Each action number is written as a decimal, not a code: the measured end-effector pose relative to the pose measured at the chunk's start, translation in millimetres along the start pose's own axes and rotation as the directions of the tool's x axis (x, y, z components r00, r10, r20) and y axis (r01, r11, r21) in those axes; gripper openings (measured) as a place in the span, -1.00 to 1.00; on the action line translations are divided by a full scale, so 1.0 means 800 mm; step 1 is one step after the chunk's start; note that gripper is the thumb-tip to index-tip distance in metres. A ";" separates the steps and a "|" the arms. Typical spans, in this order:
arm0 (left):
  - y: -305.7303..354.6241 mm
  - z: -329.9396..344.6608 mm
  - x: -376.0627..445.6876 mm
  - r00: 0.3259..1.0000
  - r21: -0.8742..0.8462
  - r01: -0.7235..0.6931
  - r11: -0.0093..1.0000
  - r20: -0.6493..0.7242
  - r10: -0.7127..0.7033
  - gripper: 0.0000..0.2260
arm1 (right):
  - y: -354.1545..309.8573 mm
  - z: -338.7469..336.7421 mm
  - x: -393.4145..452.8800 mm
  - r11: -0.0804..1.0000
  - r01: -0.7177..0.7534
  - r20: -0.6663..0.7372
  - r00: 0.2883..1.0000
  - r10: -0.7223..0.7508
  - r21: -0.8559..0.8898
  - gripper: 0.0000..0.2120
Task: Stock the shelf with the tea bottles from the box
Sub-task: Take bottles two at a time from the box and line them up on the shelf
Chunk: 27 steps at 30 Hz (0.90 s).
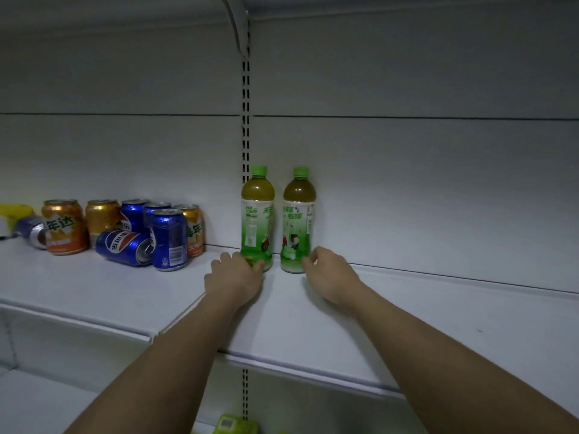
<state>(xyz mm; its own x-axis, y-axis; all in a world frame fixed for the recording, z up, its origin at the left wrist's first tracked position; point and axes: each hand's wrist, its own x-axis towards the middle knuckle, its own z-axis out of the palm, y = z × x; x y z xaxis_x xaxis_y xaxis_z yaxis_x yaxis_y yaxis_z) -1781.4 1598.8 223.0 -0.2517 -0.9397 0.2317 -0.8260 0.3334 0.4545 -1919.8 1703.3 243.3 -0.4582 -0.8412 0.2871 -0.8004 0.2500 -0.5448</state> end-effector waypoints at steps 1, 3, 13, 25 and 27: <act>0.001 -0.004 -0.012 0.999 0.046 0.000 0.999 0.034 -0.001 -0.44 | -0.001 -0.012 -0.011 0.999 0.004 0.062 0.998 -0.001 -0.038 -0.70; 0.004 -0.014 -0.034 0.997 0.109 -0.033 0.993 0.070 0.026 -0.42 | -0.002 -0.036 -0.035 0.995 0.011 0.138 0.990 0.003 -0.100 -0.72; 0.078 -0.076 -0.166 0.964 0.046 -0.223 0.974 0.156 0.214 -0.61 | 0.004 -0.130 -0.159 0.986 -0.002 0.186 0.982 0.034 -0.167 -0.72; 0.088 -0.067 -0.382 0.853 -0.001 -0.453 0.891 0.289 0.434 -0.67 | 0.050 -0.166 -0.340 0.998 -0.061 0.210 0.976 0.064 -0.020 -0.76; 0.080 -0.044 -0.415 0.844 -0.099 -0.407 0.908 0.340 0.415 -0.69 | 0.074 -0.137 -0.377 0.995 -0.097 0.228 0.970 0.089 0.022 -0.80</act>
<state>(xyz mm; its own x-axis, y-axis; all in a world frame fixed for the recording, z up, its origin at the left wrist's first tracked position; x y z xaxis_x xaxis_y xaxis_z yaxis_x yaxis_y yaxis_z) -1732.5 1934.5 205.7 -0.7268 -0.6808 0.0915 -0.5978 0.6925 0.4039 -1871.0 2024.3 211.0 -0.4276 -0.9026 0.0500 -0.7435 0.3197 -0.5873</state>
